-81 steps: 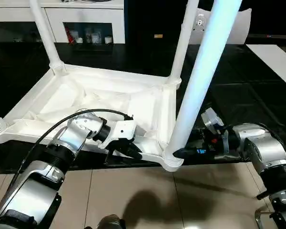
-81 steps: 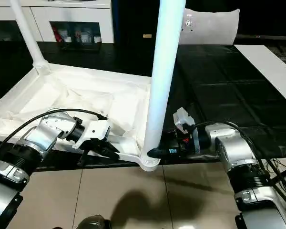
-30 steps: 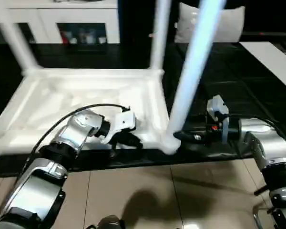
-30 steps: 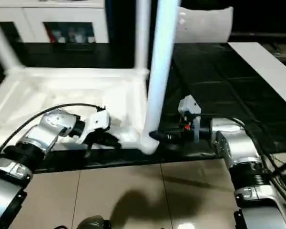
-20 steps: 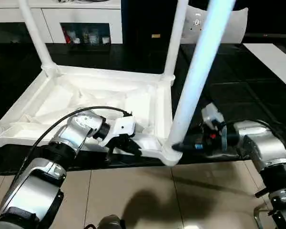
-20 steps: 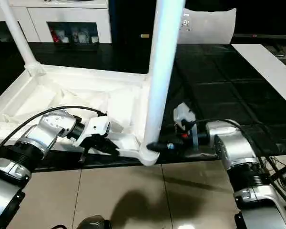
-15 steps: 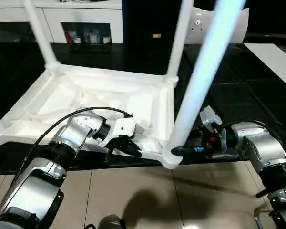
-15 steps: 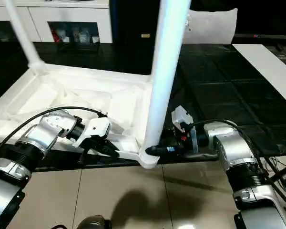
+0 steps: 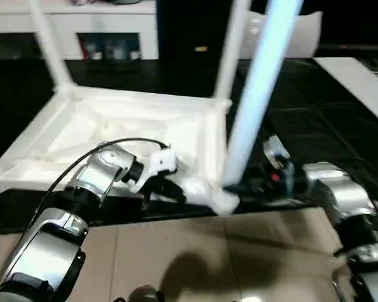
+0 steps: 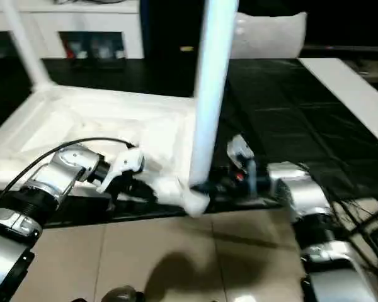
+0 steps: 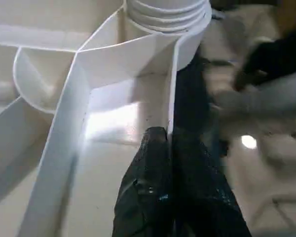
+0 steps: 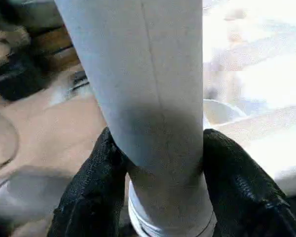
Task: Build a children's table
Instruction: Rotate leg to tighten
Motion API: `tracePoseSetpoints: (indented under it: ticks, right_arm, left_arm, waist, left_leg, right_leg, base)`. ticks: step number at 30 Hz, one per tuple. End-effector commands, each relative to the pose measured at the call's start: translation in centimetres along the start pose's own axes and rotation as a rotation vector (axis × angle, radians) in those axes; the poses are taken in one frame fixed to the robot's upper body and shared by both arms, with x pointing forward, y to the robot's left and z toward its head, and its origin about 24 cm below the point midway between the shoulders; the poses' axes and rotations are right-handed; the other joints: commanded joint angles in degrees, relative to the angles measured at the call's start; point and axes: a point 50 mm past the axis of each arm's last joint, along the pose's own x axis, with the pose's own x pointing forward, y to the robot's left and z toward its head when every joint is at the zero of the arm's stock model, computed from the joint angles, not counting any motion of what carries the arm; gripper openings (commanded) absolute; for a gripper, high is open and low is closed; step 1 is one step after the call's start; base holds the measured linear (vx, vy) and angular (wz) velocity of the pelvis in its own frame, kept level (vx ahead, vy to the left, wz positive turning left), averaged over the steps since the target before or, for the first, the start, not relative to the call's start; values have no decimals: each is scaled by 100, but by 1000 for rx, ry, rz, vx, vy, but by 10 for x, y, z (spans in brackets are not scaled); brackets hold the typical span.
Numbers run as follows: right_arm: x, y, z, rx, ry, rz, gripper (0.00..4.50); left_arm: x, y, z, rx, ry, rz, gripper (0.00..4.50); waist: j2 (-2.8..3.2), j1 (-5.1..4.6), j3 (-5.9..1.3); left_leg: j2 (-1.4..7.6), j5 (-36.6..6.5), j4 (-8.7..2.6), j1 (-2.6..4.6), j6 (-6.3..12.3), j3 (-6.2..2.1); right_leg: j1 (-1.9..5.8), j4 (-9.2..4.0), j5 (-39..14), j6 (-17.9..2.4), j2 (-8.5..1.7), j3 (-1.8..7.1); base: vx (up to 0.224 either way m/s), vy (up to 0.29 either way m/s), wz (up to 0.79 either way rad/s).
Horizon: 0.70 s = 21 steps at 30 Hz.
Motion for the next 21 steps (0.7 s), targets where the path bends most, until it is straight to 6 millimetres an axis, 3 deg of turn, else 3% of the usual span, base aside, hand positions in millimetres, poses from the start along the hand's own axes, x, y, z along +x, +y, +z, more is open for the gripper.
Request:
tracePoseSetpoints:
  ticks: [1, 2, 3, 7, 8, 10, 12, 18, 21]
  right_arm:
    - [10, -17, 5, 46, 11, -272, 195]
    - [13, -19, 7, 44, 8, -316, 195]
    - [13, -19, 7, 44, 8, -316, 194]
    - [24, -24, 14, 94, -32, -461, 194]
    - [26, -23, 15, 80, -49, -460, 194]
    - [27, -22, 17, 76, -78, -452, 249]
    - [26, -21, 17, 89, -110, -436, 266]
    - [13, -16, 16, 35, -109, -379, 318]
    - [6, -14, 15, 12, -99, -336, 349]
  left_arm:
    - [19, 1, 27, -29, -108, 23, 0]
    - [21, 2, 30, -47, -118, 52, 0]
    - [21, 2, 30, -47, -118, 52, 0]
    - [32, 7, 39, -114, -141, 187, 0]
    - [33, 7, 39, -111, -141, 196, 0]
    - [35, 6, 40, -110, -140, 203, 0]
    - [34, 7, 40, -98, -136, 210, 0]
    - [27, 7, 33, -24, -85, 215, 0]
    - [24, 6, 30, 26, -77, 191, 0]
  waist:
    - [-15, -57, -403]
    - [-15, -57, -403]
    - [-30, -151, -407]
    - [-43, -206, -434]
    - [-41, -198, -450]
    - [-33, -187, -450]
    - [-23, -183, -461]
    - [9, -84, -471]
    - [19, -48, -458]
  left_leg:
    - [525, -1171, -482, 98, -88, -339]
    - [525, -1171, -482, 98, -88, -339]
    - [485, -1192, -474, 88, -105, -335]
    - [438, -831, -406, 73, 130, -275]
    - [438, -710, -395, 72, 204, -271]
    - [428, -632, -385, 63, 314, -255]
    - [451, -584, -386, 62, 375, -259]
    - [498, -628, -396, 90, 396, -256]
    - [491, -780, -402, 93, 346, -256]
  right_leg:
    - [291, -541, -1970, -983, -766, 398]
    - [291, -541, -1970, -983, -766, 398]
    - [299, -563, -1916, -989, -767, 407]
    - [310, -561, -1416, -1080, -739, 425]
    - [305, -548, -1252, -1086, -733, 422]
    - [301, -546, -1085, -1085, -712, 413]
    - [302, -516, -907, -1112, -699, 404]
    - [290, -476, -574, -1158, -704, 409]
    - [293, -505, -780, -1128, -721, 402]
  base:
    - [0, 0, 0]
    - [0, 0, 0]
    - [0, 0, 0]
    - [0, 0, 0]
    - [0, 0, 0]
    - [0, 0, 0]
    - [0, 0, 0]
    - [0, 0, 0]
    - [0, 0, 0]
